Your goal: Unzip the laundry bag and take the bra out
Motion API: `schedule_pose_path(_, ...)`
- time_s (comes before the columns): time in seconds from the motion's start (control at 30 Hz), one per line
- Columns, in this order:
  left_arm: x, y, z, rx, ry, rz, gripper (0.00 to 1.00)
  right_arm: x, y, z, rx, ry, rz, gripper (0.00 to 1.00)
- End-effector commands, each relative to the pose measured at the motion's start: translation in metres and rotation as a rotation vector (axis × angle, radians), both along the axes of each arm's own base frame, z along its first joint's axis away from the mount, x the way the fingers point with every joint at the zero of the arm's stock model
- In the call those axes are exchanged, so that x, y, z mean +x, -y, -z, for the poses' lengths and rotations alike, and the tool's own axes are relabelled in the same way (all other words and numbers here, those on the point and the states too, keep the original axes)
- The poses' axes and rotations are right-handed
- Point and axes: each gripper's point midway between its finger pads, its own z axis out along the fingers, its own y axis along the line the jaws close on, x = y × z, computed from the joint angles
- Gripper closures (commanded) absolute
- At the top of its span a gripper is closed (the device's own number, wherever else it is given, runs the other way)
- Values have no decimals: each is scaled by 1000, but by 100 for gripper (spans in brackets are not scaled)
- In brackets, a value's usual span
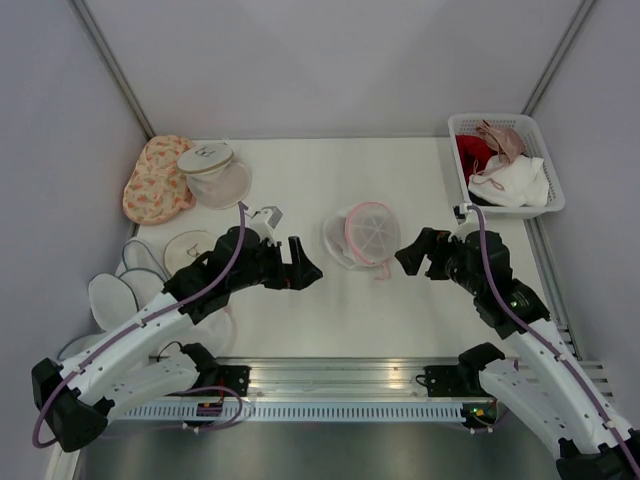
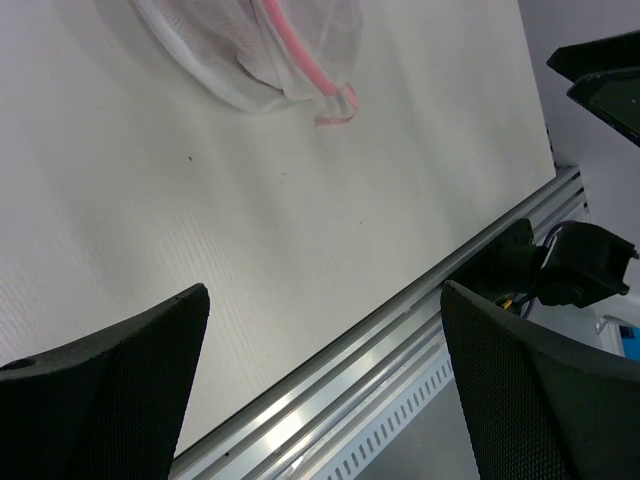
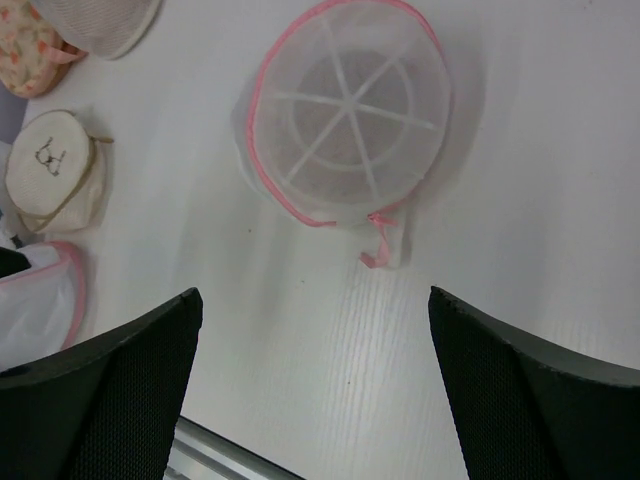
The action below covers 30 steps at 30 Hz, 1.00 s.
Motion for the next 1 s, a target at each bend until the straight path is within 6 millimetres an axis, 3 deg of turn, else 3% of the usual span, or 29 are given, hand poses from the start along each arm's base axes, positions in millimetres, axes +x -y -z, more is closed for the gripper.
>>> schedule_pose_path(0.0,-4,-7,8,60,37,24,0,5,14,9,-49,-38,83,2)
schedule_pose_path(0.23,6,-3,27,87,-9,-15,0,3,20,10,-39,-22,117,2)
schedule_pose_path(0.6,63,35,47,62,-45,-171,0,-14,16,25,5,-43,82,2)
schedule_pose_path(0.97,93,102,55,25,-106,-279,0,-18,12,35,22,-57,62,2)
